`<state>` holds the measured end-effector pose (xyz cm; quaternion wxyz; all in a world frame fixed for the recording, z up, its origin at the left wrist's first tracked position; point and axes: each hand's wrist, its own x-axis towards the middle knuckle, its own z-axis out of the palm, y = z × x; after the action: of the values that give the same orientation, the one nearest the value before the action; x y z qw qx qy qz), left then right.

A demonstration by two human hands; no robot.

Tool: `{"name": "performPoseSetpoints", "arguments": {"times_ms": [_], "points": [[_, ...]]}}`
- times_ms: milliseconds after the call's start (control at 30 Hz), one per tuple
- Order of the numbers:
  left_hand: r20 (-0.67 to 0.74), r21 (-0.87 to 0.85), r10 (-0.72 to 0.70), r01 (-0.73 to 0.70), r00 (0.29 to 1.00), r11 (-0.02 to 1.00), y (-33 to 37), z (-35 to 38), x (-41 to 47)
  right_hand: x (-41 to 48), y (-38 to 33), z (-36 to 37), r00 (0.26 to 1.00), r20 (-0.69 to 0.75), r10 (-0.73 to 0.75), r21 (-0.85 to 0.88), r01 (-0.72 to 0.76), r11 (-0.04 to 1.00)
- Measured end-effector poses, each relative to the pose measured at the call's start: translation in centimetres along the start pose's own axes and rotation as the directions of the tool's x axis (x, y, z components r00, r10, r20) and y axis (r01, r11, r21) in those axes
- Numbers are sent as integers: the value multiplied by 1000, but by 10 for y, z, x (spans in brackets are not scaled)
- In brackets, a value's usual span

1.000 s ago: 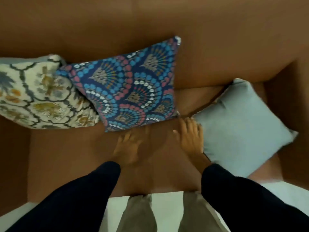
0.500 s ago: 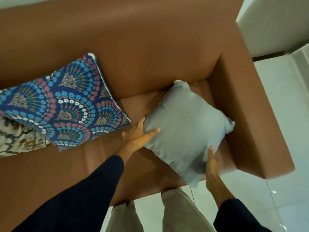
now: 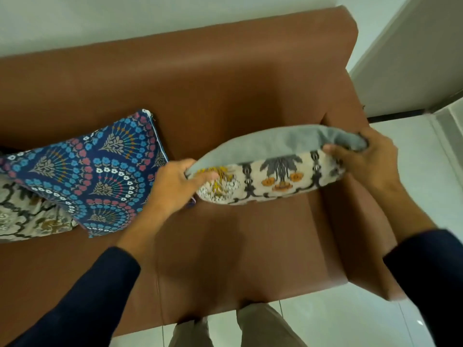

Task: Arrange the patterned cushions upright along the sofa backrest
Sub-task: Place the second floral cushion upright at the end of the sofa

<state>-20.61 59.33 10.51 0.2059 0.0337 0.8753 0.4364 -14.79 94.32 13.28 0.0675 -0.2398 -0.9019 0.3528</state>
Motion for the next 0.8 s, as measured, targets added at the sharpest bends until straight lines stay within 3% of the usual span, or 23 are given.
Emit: {"name": "performPoseSetpoints", "arguments": {"times_ms": [100,167,267,333,400,467,533,633,800], "points": [[-3,52,-32,32,999,998,14,-25,41,60,-24,18,999,32,-16,-91,19,996],[-38,94,-72,75,997,993,19,-36,72,91,-38,32,996,87,32,-12,-31,999],[-219,148,-117,152,969,977,22,-31,100,109,-49,55,998,32,61,58,-63,996],[-420,330,40,112,907,937,24,-14,94,99,-53,71,988,-145,-49,-3,49,999],[-469,567,372,-50,801,822,22,15,74,75,-48,87,929,-310,-204,-29,205,978],[-259,716,623,-286,739,637,9,56,50,44,-28,111,845,-375,-380,-138,355,925],[49,733,693,-498,719,464,-12,91,31,11,2,134,810,-266,-523,-283,453,845],[329,751,546,-564,771,343,-48,116,28,-22,47,163,843,13,-538,-385,500,775],[452,806,278,-521,848,279,-79,142,45,-38,99,189,862,370,-348,-471,496,729]]}}
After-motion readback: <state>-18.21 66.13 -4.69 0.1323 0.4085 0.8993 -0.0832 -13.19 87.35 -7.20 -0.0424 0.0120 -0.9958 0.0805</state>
